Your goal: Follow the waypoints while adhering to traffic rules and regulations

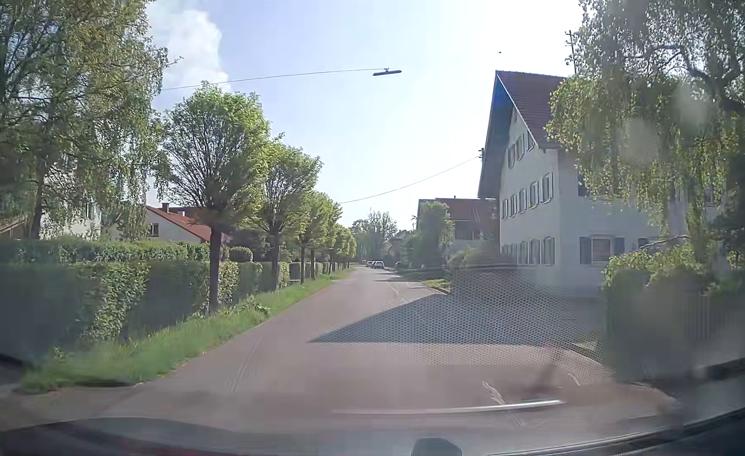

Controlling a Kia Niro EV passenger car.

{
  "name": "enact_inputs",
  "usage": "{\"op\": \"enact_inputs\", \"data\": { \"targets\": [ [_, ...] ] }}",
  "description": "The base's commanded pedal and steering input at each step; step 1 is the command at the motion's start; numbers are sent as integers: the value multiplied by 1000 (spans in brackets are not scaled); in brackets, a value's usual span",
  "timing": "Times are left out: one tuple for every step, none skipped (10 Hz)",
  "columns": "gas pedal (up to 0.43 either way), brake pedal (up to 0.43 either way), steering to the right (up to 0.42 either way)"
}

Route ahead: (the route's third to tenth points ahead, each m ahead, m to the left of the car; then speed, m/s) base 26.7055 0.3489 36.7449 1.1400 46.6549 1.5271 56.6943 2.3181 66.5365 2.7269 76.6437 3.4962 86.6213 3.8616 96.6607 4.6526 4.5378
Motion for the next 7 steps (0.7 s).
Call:
{"op": "enact_inputs", "data": {
  "targets": [
    [110, 0, 1],
    [110, 0, 2],
    [110, 0, 1],
    [118, 0, 1],
    [130, 0, 1],
    [150, 0, 1],
    [138, 0, 1]
  ]
}}
